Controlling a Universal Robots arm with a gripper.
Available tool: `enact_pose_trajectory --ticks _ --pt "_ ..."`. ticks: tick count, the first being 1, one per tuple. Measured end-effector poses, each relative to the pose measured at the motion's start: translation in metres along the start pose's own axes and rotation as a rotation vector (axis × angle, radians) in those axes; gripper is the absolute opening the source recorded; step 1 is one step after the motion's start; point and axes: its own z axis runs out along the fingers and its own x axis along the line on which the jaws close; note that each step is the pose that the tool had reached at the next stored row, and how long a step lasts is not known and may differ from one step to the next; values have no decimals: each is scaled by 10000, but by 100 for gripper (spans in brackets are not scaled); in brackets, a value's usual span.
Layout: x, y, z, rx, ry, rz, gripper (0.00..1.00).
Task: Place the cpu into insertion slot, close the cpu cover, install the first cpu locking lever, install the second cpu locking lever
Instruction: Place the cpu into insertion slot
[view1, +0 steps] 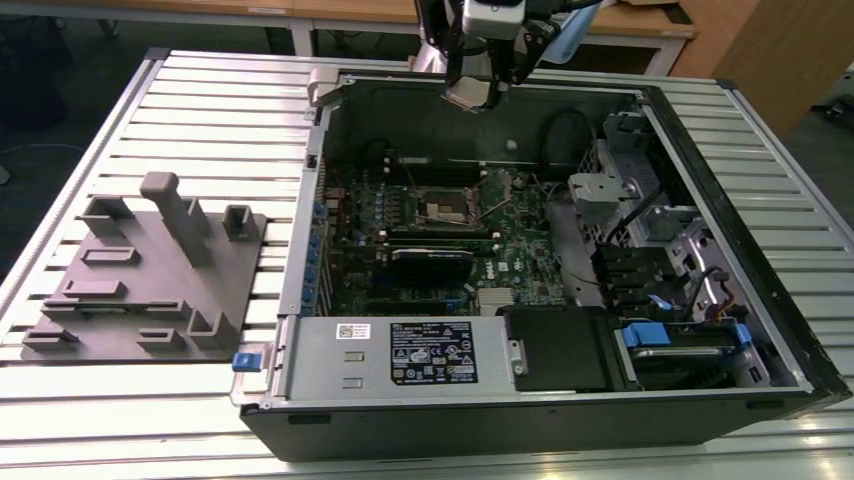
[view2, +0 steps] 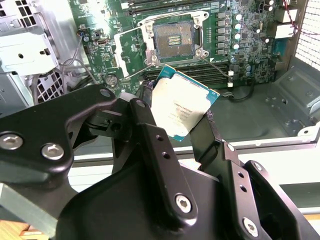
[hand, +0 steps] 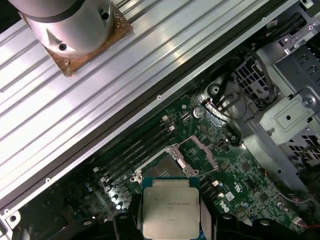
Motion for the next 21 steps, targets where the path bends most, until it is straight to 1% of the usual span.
enact_pose_trajectory --ticks 14,15,21 --pt "-7 -9 0 -1 -4 48 54" --pt "-8 -9 0 -1 -12 132 54" --pt "-8 -11 15 -24 -106 1191 54"
